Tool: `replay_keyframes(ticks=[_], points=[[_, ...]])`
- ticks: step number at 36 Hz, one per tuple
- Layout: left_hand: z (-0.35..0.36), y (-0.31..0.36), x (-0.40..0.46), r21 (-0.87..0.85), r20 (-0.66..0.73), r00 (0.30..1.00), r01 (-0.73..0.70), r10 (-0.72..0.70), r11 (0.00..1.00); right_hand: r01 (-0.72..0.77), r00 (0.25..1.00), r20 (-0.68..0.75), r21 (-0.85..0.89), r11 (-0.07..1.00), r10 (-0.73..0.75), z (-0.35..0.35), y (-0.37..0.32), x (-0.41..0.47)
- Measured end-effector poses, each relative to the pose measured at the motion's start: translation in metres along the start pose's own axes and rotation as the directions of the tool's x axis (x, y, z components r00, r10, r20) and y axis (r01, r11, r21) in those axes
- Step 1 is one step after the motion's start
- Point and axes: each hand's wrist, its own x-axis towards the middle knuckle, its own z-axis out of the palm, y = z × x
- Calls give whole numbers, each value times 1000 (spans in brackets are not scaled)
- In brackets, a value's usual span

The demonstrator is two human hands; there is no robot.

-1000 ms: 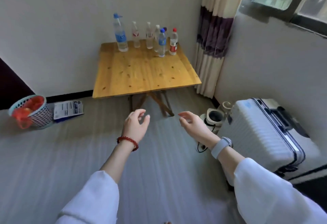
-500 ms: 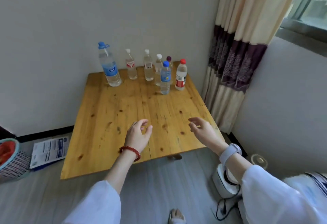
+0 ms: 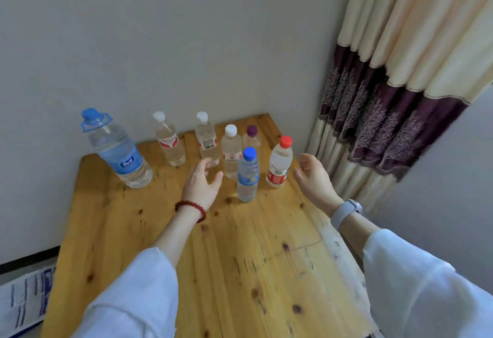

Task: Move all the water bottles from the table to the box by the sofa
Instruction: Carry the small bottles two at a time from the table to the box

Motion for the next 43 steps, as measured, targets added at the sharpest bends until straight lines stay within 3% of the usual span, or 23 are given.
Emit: replay_keyframes(ticks=[8, 16, 27, 32, 39, 43], points=[[56, -29, 125, -50, 132, 991, 15, -9, 999, -95, 992, 93, 36, 995, 91, 39, 18, 91], [89, -50, 156, -174, 208, 978, 44, -7, 984, -192, 977, 122, 132, 972, 177, 65, 43, 111], [70, -56, 138, -222, 74, 997, 28, -11, 975, -145, 988, 64, 118, 982, 139, 51, 45, 95], [31, -34, 137, -154, -64, 995, -88, 79, 984, -109, 994, 11, 111, 988, 108, 27, 31, 85], [-27, 32, 134, -35, -346, 890, -329, 298, 944, -2, 989, -142, 174, 985, 27, -22, -5, 59], [-48, 87, 116, -58, -376, 842, -439, 388, 897, 67, 965, -262, 198, 978, -13, -62, -27, 31]])
